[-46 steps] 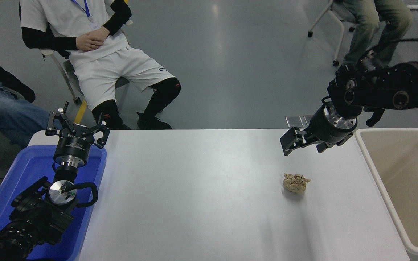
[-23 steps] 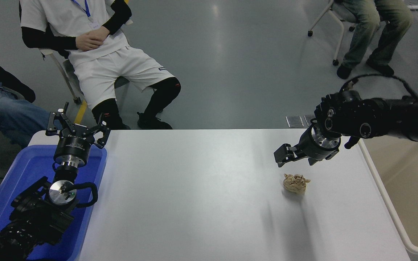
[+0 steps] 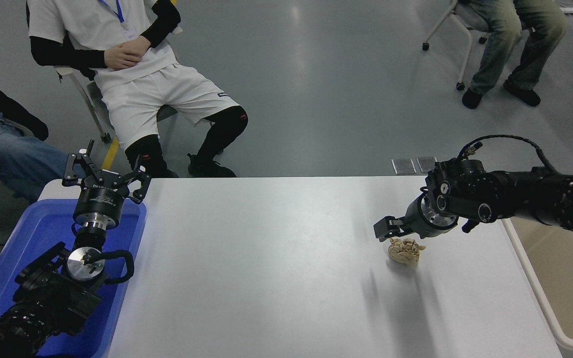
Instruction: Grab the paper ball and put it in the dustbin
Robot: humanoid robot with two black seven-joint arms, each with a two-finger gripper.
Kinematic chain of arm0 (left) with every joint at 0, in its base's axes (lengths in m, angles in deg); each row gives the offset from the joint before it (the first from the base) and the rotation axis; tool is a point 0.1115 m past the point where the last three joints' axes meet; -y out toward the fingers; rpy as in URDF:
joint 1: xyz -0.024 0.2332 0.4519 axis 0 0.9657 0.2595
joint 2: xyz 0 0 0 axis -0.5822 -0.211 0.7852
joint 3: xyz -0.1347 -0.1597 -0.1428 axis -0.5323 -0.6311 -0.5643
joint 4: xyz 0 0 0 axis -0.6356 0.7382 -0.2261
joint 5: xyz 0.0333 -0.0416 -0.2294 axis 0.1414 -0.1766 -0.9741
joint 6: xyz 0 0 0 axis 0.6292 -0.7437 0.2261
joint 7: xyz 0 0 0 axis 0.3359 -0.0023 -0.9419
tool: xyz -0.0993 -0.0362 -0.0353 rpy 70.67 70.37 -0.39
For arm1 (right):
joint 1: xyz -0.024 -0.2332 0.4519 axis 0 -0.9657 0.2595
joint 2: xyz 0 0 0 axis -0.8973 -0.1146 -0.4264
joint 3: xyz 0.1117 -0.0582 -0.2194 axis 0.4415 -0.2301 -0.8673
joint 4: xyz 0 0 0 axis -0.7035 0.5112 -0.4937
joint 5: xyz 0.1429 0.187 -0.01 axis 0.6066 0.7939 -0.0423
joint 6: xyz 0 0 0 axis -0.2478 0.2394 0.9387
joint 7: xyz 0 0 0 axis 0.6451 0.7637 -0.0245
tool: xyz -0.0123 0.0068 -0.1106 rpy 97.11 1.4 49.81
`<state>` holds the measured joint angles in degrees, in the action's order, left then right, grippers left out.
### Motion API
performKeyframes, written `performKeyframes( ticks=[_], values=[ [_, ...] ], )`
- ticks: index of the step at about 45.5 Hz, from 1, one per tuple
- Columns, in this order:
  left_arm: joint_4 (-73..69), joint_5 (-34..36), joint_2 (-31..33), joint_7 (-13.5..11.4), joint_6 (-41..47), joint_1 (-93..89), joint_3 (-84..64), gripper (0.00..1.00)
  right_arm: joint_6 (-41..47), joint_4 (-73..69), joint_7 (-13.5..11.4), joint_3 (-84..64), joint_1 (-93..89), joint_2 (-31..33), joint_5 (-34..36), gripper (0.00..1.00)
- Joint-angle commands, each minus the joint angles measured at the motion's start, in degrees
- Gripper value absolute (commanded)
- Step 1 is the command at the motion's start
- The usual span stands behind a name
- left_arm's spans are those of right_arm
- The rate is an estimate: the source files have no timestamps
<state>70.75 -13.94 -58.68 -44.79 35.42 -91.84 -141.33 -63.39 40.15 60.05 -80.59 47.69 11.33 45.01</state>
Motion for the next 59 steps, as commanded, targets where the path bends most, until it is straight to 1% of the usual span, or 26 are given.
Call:
performKeyframes(
  ticks=[1, 26, 52, 59],
  values=[
    [0.00, 0.01, 0.00, 0.00, 0.00, 0.00, 0.00, 0.99, -2.89, 1.63, 0.00, 0.40, -3.57, -0.09, -2.58, 1.00],
    [0.00, 0.01, 0.00, 0.00, 0.00, 0.00, -0.09, 0.99, -6.32, 5.14, 0.00, 0.49, -7.62, -0.18, -2.67, 1.00],
    [0.00, 0.01, 0.00, 0.00, 0.00, 0.00, 0.00, 0.99, -6.67, 5.23, 0.00, 2.86, -9.20, -0.88, -1.79, 1.00],
    [0.00, 0.01, 0.00, 0.00, 0.08, 0.00, -0.09, 0.99, -10.53, 5.32, -0.09, 3.21, -9.90, -1.32, -1.70, 1.00]
  ],
)
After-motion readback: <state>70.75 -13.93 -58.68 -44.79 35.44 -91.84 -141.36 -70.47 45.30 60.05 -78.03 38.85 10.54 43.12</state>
